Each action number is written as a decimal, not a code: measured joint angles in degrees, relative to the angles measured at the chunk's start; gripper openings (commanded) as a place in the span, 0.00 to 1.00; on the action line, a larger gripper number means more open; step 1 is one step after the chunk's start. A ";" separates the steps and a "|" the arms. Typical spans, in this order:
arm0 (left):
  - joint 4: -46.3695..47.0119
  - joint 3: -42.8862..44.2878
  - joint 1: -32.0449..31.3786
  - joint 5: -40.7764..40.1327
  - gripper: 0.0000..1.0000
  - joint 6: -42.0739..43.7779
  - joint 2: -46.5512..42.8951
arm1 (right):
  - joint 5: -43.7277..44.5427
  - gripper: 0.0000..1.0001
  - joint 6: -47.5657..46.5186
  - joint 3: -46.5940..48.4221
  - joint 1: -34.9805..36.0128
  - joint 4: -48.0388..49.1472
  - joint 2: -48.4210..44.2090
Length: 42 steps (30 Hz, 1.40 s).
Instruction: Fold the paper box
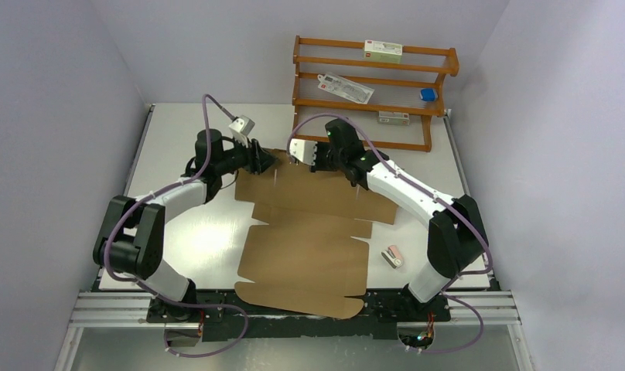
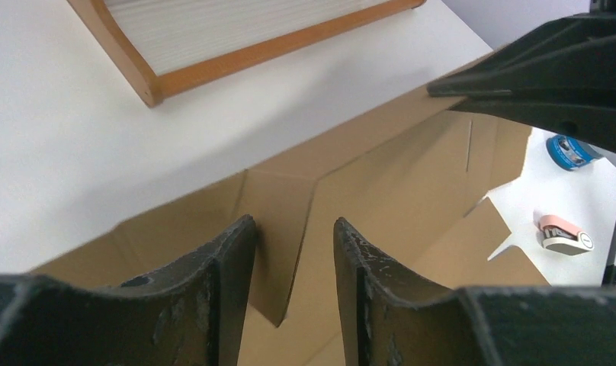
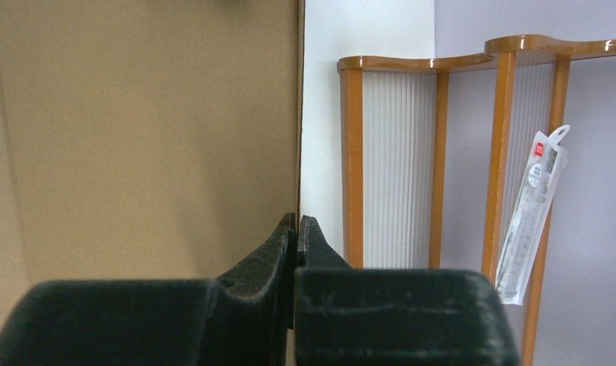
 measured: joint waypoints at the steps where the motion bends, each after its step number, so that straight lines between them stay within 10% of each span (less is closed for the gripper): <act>1: 0.26 -1.03 -0.42 -0.35 0.47 -0.26 -0.76 | 0.46 0.01 -0.17 -0.42 0.24 0.52 -0.09; 11: 3.02 -4.09 -3.61 -5.73 0.47 -2.47 -2.73 | 7.30 0.00 -2.80 -7.65 3.63 10.23 -2.47; 22: 3.45 -6.58 -2.73 -9.53 0.74 -1.66 -4.59 | 13.53 0.00 -8.76 -12.39 6.38 18.10 -3.41; 32: 2.27 -8.70 8.31 -8.92 0.79 -1.44 -11.80 | 15.61 0.00 -11.54 -12.90 7.28 20.20 -3.41; 42: 2.40 -4.90 17.97 0.33 0.77 -2.80 -0.33 | 15.61 0.00 -12.44 -12.90 7.39 20.09 -3.41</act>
